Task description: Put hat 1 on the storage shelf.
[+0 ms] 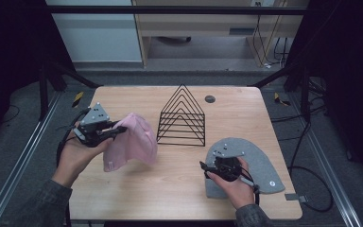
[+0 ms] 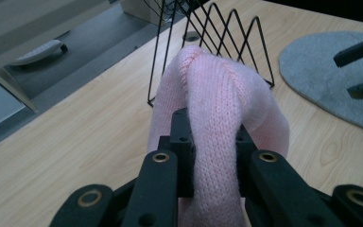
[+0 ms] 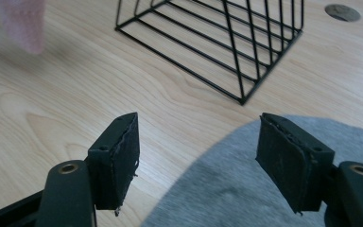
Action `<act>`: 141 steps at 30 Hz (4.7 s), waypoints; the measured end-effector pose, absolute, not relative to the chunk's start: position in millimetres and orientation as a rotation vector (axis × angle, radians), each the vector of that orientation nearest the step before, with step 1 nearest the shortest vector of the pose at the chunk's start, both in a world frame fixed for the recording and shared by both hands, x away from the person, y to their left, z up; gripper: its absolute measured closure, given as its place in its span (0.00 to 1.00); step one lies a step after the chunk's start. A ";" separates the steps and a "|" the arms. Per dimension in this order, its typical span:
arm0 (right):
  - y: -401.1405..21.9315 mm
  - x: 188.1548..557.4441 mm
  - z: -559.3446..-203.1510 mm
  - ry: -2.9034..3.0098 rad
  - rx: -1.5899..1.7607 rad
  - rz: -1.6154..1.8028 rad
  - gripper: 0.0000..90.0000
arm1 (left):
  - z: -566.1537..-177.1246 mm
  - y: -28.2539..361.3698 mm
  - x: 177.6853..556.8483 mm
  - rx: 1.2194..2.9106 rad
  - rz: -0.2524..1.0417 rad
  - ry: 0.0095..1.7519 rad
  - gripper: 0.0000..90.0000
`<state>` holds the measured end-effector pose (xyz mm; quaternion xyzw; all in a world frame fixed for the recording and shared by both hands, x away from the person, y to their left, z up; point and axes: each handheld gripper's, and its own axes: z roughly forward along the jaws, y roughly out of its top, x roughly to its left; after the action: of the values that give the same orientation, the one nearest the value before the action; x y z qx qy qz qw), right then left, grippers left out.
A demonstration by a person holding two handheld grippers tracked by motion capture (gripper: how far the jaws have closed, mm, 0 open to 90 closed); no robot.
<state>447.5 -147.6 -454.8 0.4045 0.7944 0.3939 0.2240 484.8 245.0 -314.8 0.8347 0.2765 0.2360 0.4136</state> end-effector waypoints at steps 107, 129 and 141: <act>-115.2 583.5 -311.2 2.211 0.882 1.190 0.93 | -244.2 157.7 613.8 1.949 0.600 0.661 0.83; -142.7 573.6 -336.7 2.204 0.923 1.174 0.94 | -257.2 131.1 604.1 2.000 0.552 0.606 0.79; -151.3 567.7 -359.4 2.234 0.954 1.141 0.94 | -280.0 121.5 605.7 2.055 0.514 0.595 0.77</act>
<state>567.7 -151.3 -359.4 0.3462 0.8108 0.4139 0.2267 605.7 121.5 -280.0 0.8324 0.2410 0.2082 0.4536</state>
